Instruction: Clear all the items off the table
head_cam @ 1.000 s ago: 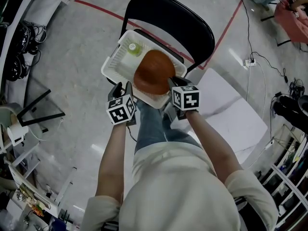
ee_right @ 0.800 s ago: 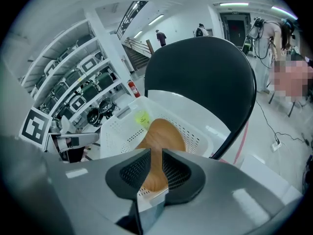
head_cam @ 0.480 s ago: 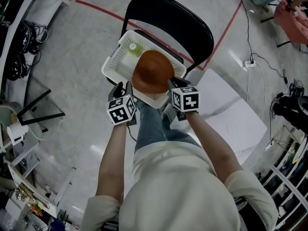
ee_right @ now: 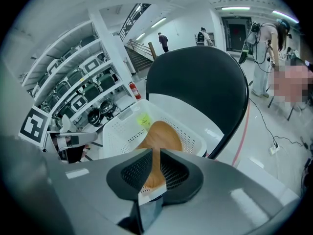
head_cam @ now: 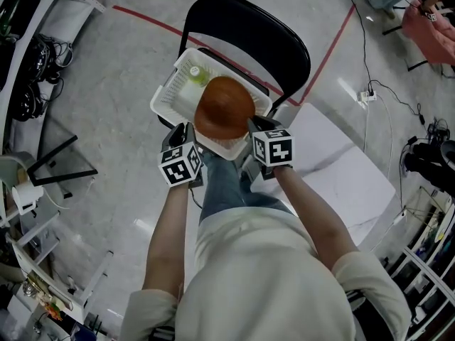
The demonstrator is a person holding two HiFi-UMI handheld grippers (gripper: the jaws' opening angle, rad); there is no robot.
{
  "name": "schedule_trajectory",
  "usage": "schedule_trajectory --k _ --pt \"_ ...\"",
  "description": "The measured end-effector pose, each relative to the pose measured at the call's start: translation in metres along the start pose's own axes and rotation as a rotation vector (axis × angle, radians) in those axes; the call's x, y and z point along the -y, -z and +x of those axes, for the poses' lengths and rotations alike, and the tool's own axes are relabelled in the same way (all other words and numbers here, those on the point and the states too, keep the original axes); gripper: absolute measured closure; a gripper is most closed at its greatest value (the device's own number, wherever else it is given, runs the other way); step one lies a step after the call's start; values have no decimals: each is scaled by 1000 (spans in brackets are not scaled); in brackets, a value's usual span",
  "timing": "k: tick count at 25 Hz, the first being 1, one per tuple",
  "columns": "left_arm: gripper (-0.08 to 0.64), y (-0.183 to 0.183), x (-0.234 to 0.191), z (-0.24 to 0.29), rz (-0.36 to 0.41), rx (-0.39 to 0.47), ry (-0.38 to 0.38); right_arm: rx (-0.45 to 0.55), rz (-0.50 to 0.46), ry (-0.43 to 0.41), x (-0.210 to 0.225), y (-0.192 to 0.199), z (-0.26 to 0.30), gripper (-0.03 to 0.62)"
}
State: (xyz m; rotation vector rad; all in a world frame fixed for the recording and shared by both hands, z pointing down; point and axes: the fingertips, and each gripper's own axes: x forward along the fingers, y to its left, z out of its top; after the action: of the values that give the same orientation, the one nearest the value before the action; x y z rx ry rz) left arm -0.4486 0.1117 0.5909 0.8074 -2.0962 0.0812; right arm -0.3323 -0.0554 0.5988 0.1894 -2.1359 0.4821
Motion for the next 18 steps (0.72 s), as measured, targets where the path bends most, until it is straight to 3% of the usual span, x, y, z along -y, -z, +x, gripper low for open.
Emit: schedule_trajectory --k 10,18 --pt "539 4 15 -21 21 9 24 19 -9 25 1 4 -18 592" --pt "549 7 33 -29 60 -16 103 52 32 60 3 6 -35 593"
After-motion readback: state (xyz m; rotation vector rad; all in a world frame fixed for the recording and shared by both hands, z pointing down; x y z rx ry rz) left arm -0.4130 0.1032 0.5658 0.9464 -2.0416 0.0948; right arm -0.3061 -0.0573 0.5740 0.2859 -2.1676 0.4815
